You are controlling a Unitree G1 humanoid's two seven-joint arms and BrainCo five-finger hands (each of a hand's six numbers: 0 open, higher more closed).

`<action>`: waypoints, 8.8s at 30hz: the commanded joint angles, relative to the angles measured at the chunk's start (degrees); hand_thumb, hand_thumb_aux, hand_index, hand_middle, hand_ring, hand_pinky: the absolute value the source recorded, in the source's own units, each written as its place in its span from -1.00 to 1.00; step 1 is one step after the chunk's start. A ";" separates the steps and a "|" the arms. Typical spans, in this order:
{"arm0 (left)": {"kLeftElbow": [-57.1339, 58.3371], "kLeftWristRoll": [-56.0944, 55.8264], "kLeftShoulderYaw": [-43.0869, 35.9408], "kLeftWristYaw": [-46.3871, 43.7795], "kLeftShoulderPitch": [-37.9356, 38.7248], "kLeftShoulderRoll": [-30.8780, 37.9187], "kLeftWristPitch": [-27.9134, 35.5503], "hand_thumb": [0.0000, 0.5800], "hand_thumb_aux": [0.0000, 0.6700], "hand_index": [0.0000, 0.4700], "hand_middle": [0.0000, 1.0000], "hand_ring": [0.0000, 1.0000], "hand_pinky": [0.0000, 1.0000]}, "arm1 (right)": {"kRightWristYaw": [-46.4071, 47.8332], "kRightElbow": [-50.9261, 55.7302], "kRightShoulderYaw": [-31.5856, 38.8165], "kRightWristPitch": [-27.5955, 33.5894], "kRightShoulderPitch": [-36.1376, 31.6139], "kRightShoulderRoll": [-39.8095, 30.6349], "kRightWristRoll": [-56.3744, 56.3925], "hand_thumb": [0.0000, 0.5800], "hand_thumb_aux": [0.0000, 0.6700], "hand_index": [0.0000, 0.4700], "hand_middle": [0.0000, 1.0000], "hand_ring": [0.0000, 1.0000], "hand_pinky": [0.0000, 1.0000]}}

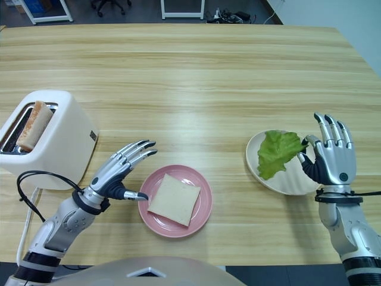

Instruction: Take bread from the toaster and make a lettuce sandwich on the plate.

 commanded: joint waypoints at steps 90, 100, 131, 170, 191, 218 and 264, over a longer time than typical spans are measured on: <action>11.68 -3.41 33.86 2.44 4.16 12.87 19.93 -0.85 -0.92 -0.92 -1.00 -1.00 -1.00 | 11.74 3.22 23.73 -16.58 -9.80 21.21 -11.06 -1.00 -1.00 -1.00 -1.00 -1.00 -1.00; 11.75 -4.79 29.96 -0.28 3.46 15.56 18.62 1.00 1.00 1.00 -1.00 -1.00 -1.00 | 10.21 4.65 25.33 -15.72 -9.10 21.17 -12.29 -1.00 -1.00 -1.00 -1.00 -1.00 -1.00; -2.01 -46.92 -8.12 -21.93 -1.28 3.91 9.32 1.00 1.00 1.00 1.00 1.00 1.00 | -8.31 -9.19 13.76 -19.75 -3.35 23.12 -6.85 -1.00 -1.00 -1.00 -1.00 -1.00 -1.00; 34.02 -26.43 -12.20 -31.56 -17.73 -6.54 -1.46 1.00 1.00 1.00 1.00 1.00 1.00 | 12.21 -9.76 26.36 -37.32 1.44 17.78 -4.05 -1.00 -1.00 -1.00 -1.00 -1.00 -1.00; 29.26 -18.79 -13.95 -24.46 -18.61 -5.97 -6.31 1.00 1.00 1.00 1.00 1.00 1.00 | 22.86 -3.49 21.89 -33.08 3.26 13.99 -4.35 -1.00 -1.00 -1.00 -1.00 -1.00 -1.00; 19.73 -24.41 -10.87 -27.88 -18.83 -4.41 -1.78 1.00 1.00 1.00 1.00 1.00 1.00 | 24.90 -5.45 22.31 -38.08 -0.25 15.01 -3.95 -1.00 -1.00 -1.00 -1.00 -1.00 -1.00; 8.91 -16.64 -2.90 -6.67 -8.03 1.52 -7.57 -1.00 -1.00 -1.00 -1.00 -1.00 -1.00 | 18.58 13.09 28.09 -36.61 -17.15 25.58 -3.32 -1.00 -1.00 -1.00 -1.00 -1.00 -1.00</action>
